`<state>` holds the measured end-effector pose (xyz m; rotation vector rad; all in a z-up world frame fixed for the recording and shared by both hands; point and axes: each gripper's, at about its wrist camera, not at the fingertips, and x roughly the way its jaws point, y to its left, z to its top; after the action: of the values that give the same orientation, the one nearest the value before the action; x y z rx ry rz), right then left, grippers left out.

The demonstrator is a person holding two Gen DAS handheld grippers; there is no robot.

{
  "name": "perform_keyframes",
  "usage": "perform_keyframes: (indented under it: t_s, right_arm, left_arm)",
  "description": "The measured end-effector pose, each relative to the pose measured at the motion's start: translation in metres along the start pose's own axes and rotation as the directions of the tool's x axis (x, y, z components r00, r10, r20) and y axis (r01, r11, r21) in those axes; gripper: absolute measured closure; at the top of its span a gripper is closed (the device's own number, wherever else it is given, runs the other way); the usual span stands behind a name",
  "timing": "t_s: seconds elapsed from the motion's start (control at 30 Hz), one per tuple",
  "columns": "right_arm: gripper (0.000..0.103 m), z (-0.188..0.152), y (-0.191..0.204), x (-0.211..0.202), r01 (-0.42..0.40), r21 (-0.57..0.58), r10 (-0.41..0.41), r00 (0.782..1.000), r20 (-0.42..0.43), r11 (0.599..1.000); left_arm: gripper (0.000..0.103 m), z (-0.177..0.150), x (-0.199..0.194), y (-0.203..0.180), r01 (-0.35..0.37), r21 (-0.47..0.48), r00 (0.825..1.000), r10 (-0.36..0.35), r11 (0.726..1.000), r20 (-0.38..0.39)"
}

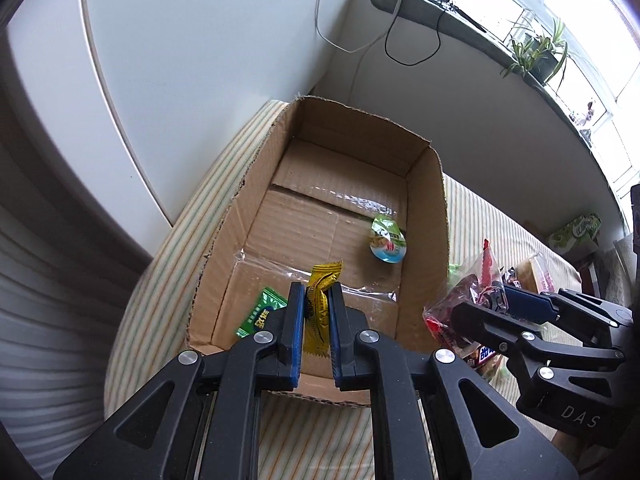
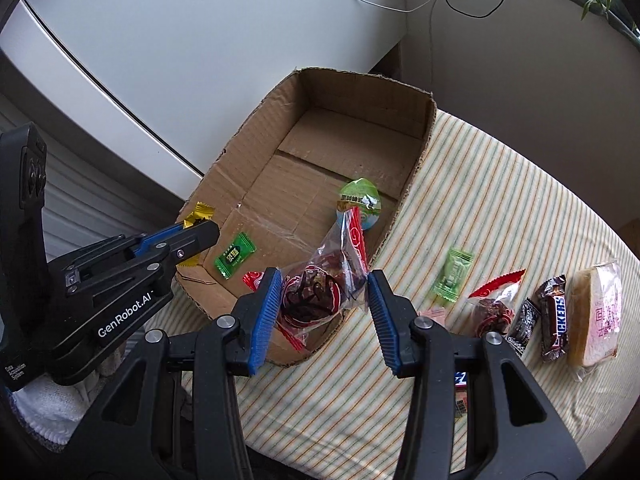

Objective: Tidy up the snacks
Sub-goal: 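Carry the yellow candy and date bag into the box and release both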

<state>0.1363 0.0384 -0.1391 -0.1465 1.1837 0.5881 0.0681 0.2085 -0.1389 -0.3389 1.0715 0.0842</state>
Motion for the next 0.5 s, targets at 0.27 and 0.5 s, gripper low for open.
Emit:
perform_keyframes:
  t_s: [0.27,0.5]
  right_arm:
    - [0.048,0.004,0.002,0.003,-0.012,-0.011,0.012,1.0,0.011,1.0]
    - [0.036,0.002,-0.013,-0.007,-0.019,0.045,0.017,0.999,0.039,0.999]
  left_arm:
    - [0.088,0.005,0.002,0.007,-0.006,-0.005,1.0,0.006,1.0,0.001]
    - [0.074,0.007,0.003,0.008,-0.019,-0.007,1.0,0.019,1.0,0.001]
